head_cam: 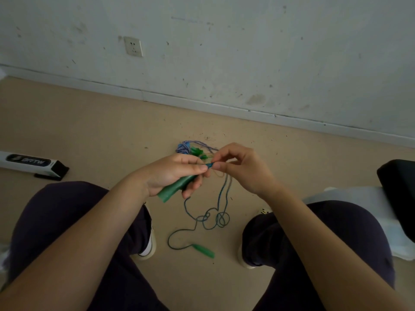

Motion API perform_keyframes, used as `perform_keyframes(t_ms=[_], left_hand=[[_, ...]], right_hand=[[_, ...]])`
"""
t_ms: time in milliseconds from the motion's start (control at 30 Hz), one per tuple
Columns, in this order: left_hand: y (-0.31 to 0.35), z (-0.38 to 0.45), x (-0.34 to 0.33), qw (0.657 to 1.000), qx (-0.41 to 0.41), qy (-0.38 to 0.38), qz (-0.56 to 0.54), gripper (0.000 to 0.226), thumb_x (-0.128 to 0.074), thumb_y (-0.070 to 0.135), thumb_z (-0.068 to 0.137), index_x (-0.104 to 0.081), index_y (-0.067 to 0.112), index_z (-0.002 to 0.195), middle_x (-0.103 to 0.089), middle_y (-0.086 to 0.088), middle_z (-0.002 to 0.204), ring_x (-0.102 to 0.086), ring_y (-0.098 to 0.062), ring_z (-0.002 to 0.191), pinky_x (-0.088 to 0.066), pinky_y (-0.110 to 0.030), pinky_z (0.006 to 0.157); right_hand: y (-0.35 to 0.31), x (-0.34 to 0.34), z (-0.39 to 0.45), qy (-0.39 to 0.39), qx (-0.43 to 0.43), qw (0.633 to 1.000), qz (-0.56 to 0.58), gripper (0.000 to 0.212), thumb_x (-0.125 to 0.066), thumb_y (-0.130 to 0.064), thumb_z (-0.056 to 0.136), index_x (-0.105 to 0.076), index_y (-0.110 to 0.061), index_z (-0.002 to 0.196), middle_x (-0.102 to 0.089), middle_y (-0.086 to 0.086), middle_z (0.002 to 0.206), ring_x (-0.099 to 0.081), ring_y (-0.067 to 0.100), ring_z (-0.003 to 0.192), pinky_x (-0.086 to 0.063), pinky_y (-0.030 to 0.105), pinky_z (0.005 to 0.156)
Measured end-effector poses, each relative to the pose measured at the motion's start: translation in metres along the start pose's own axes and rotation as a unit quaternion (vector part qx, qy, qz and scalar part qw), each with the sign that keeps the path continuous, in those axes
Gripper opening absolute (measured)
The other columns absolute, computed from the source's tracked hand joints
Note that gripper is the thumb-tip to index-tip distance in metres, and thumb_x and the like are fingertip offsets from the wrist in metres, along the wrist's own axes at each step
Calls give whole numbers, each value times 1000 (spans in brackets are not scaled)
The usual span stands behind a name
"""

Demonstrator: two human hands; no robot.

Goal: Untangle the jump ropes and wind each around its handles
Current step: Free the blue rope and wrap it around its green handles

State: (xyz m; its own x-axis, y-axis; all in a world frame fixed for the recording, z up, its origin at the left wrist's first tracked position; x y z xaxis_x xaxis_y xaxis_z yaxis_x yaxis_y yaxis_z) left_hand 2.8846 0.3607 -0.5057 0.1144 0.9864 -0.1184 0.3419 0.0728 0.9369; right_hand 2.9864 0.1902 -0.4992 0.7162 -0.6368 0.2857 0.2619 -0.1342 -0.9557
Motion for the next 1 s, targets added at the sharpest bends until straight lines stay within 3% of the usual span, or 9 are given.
perform_keyframes(t_ms=[100, 267, 367, 467, 533, 733, 867, 1000], left_hand=[[1, 0, 2, 1000, -3, 4, 8, 23, -61, 28, 88, -64, 6, 89, -58, -10, 64, -52, -19, 46, -46, -28, 49], [-4, 1, 4, 1000, 4, 4, 17, 22, -67, 25, 89, -65, 4, 90, -60, -9, 66, -52, -19, 49, -46, -29, 52], [-4, 2, 3, 1000, -7, 24, 5, 23, -68, 25, 88, -64, 3, 90, -60, -7, 66, -54, -17, 51, -45, -29, 51], [-3, 2, 1, 999, -26, 32, 1, 21, -61, 24, 85, -65, 4, 91, -59, -6, 67, -54, -17, 53, -47, -28, 54], [-3, 2, 0, 999, -32, 27, 1, 17, -60, 20, 89, -65, 4, 92, -59, -6, 69, -54, -18, 56, -49, -27, 57], [0, 2, -2, 999, -19, 40, -8, 23, -56, 26, 90, -59, 4, 86, -52, -4, 58, -50, -18, 49, -50, -31, 62], [0, 1, -3, 999, -3, 48, -4, 26, -48, 22, 102, -56, 6, 83, -46, -3, 54, -48, -19, 46, -50, -35, 65], [-1, 1, -4, 999, -19, 32, -10, 24, -57, 26, 90, -60, 2, 88, -53, -5, 61, -51, -17, 50, -48, -32, 61]], right_hand=[[2, 3, 2, 20, -9, 1000, 12, 14, -70, 3, 84, -66, -11, 83, -64, 1, 82, -61, 3, 70, -50, 15, 68], [4, 1, 1, 5, -18, 999, 34, 12, -66, 3, 88, -62, -8, 87, -62, -4, 68, -59, 10, 59, -50, 21, 61], [1, 1, 1, 20, 3, 999, 25, 15, -69, 2, 85, -63, -11, 88, -61, 0, 83, -61, 3, 74, -50, 19, 68], [4, 3, 0, 6, -15, 1000, -24, 18, -80, -17, 79, -71, -32, 85, -63, -2, 104, -63, 10, 99, -51, 35, 90], [4, 0, -2, -9, -35, 999, -38, 18, -82, -19, 77, -73, -30, 89, -64, 1, 110, -62, 11, 104, -50, 37, 96], [2, 1, -1, 24, -15, 999, -35, 22, -81, -11, 77, -62, -17, 87, -60, -9, 96, -62, 12, 95, -51, 42, 86], [1, -1, -3, 7, -14, 999, -30, 18, -81, -9, 77, -69, -22, 82, -63, 3, 98, -60, 7, 89, -51, 23, 75], [4, -2, -1, 0, -19, 999, -29, 19, -81, -11, 77, -71, -26, 84, -66, 7, 101, -62, 12, 88, -49, 22, 74]])
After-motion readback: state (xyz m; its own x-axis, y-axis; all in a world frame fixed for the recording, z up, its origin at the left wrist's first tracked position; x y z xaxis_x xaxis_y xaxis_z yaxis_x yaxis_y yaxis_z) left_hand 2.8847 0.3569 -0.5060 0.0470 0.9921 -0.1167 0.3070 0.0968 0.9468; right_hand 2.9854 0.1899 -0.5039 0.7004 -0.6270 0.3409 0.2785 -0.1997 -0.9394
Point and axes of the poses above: each hand's wrist, its own z-axis towards the middle knuckle, its own x-axis out of the back of the hand, y = z × x, the point moved 1 cm from there along z, towards the middle knuckle
